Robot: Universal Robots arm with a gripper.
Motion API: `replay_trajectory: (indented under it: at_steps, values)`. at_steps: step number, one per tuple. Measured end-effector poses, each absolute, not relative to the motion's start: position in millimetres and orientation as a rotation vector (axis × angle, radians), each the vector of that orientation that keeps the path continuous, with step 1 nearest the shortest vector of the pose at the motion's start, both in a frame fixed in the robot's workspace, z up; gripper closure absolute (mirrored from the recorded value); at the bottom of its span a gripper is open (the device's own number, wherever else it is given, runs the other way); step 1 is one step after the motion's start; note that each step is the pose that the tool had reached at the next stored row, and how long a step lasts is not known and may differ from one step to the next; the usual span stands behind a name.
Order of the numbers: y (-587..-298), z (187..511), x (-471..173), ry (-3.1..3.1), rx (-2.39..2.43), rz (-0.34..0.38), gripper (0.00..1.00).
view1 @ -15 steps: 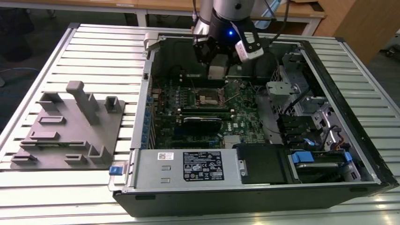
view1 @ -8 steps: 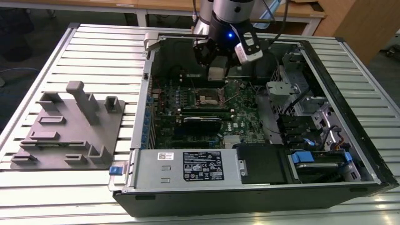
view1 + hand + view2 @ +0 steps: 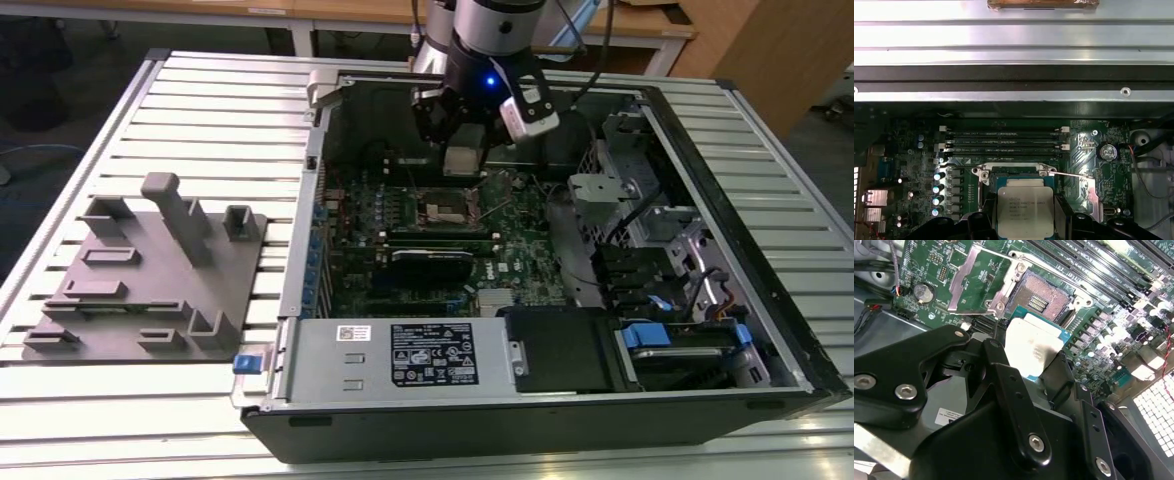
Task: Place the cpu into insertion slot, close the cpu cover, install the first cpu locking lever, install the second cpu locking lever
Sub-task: 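Place the cpu into insertion slot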
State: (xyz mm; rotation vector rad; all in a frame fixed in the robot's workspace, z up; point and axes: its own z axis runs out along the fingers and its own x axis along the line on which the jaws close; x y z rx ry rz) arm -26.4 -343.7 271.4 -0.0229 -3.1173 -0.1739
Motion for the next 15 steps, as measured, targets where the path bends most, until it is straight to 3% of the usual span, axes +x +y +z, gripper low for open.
replay_trajectory:
  at_steps: [15]
  values:
    - [-343.7,268.1,-26.4,-3.117,-0.023,-0.175,0.46]
